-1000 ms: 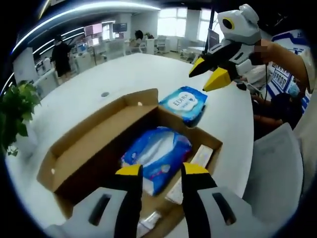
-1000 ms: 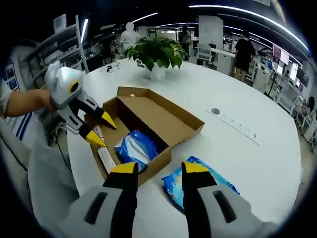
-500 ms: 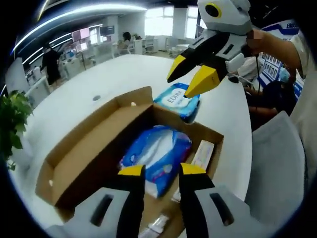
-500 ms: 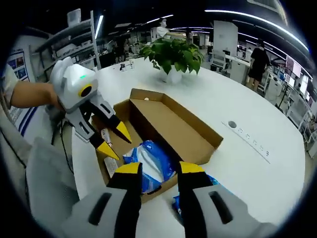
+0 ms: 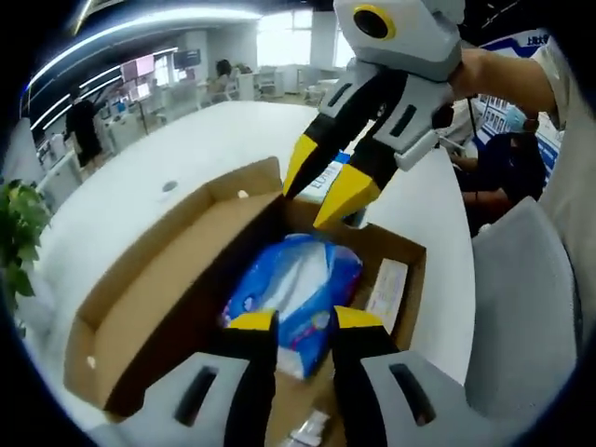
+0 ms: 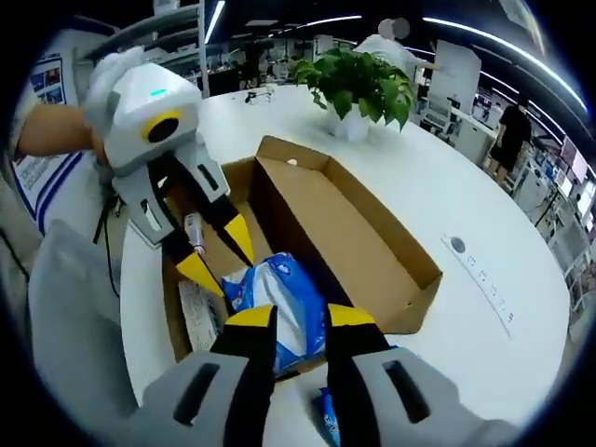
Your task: Operate the shoe box by opening the lid, removing the specified soft item, and placing it in the target area until the item is outside and the box remains undamaged.
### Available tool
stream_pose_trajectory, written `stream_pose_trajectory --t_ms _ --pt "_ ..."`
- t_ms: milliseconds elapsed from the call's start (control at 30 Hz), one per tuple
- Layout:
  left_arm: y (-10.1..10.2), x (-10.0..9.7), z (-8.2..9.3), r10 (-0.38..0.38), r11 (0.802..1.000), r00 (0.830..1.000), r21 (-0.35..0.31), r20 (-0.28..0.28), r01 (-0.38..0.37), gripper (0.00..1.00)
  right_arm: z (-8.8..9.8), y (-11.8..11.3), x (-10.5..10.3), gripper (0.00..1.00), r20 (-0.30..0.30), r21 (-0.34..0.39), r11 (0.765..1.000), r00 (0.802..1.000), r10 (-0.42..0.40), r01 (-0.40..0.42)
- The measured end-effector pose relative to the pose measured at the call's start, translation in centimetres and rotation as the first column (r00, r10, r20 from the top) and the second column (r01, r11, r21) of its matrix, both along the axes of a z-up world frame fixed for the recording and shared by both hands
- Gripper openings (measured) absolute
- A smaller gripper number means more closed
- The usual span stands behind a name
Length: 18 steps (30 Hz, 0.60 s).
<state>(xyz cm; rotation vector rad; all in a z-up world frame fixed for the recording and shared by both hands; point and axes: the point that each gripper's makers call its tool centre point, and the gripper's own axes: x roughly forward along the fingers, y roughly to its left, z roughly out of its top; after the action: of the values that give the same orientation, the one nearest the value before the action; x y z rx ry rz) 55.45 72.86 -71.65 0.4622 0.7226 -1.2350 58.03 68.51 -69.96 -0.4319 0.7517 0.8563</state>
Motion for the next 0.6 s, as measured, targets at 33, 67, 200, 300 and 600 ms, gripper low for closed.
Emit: stream_pose_trajectory --t_ms 33,67,200,300,600 --pt "-0.2 0.0 -0.1 -0.012 1.0 1.0 0.002 0.002 0.012 0.2 -0.2 0.0 0.0 0.17 0.0 -0.004 1.0 1.0 0.004 -0.004" --pt "-0.3 0.0 -0.3 -0.022 1.0 1.0 0.007 0.003 0.022 0.2 -0.5 0.1 0.1 0.17 -0.001 -0.013 1.0 1.0 0.012 -0.012" --pt "-0.8 0.1 -0.8 -0.061 0.998 0.998 0.016 0.001 0.061 0.19 -1.6 0.2 0.5 0.15 0.003 -0.053 0.998 0.999 0.036 -0.035" --pt "-1.1 0.0 -1.2 -0.086 0.996 0.996 0.023 -0.008 0.086 0.18 -2.2 0.4 0.6 0.13 -0.004 -0.066 0.997 0.999 0.045 -0.045" --pt "-1.5 -0.4 -2.7 -0.158 0.985 0.987 0.058 -0.042 0.16 0.14 -4.0 0.9 1.3 0.07 -0.035 -0.093 0.995 0.999 0.04 -0.043"
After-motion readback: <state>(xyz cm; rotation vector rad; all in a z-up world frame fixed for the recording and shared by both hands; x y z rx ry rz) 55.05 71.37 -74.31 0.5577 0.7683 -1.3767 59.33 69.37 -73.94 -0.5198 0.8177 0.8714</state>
